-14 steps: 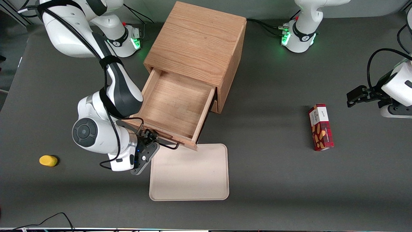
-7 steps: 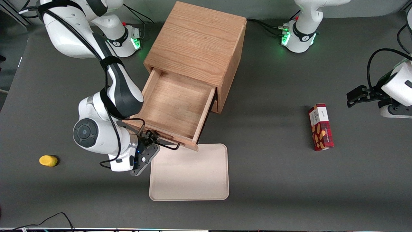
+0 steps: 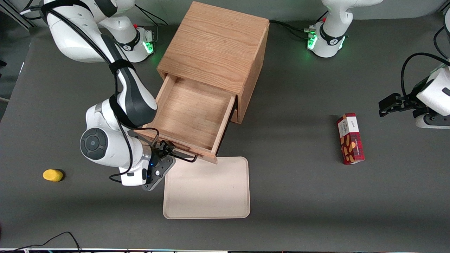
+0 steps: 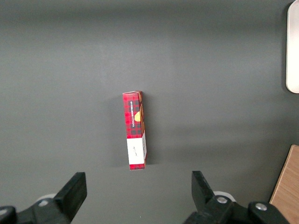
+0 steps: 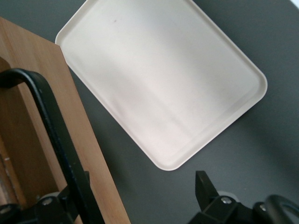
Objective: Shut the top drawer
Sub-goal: 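Lower the right gripper against the drawer front beside the black handle, then push the drawer front with the right gripper into the cabinet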
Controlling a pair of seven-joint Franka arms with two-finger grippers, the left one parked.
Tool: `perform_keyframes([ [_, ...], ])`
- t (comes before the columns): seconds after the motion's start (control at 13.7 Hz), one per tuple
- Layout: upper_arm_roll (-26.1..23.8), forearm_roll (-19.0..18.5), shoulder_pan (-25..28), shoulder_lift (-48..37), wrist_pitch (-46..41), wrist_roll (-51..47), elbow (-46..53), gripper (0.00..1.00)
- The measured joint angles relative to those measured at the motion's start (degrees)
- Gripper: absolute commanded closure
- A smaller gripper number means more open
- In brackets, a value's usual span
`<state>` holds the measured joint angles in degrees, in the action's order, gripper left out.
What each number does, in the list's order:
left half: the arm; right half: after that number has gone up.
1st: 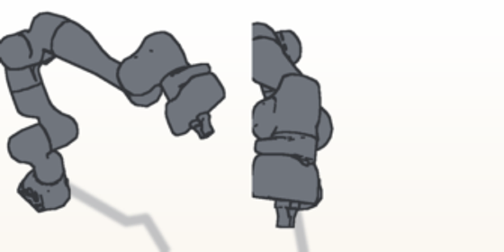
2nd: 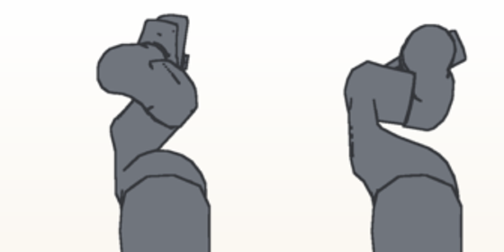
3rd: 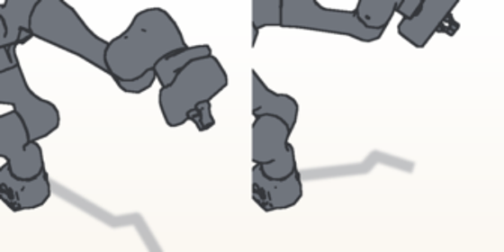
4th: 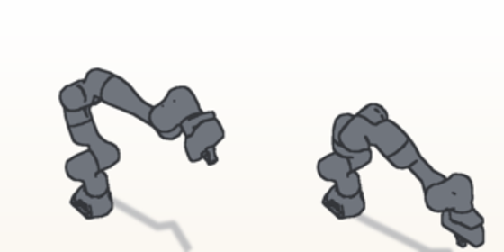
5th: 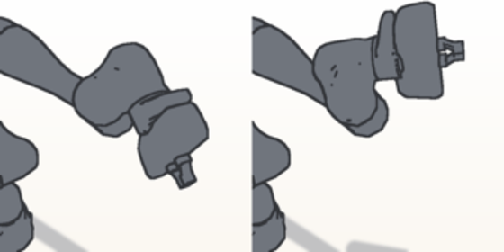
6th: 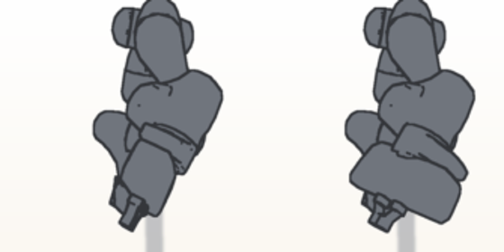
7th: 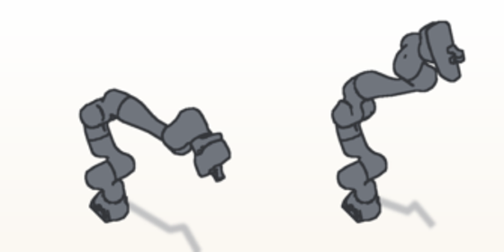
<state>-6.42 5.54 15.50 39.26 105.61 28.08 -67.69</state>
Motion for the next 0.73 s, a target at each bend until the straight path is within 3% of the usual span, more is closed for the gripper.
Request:
perform_keyframes([
  [0.73, -2.2, 0.1, -0.1, -1.9, -3.1, -1.9, -0.1, 0.00],
])
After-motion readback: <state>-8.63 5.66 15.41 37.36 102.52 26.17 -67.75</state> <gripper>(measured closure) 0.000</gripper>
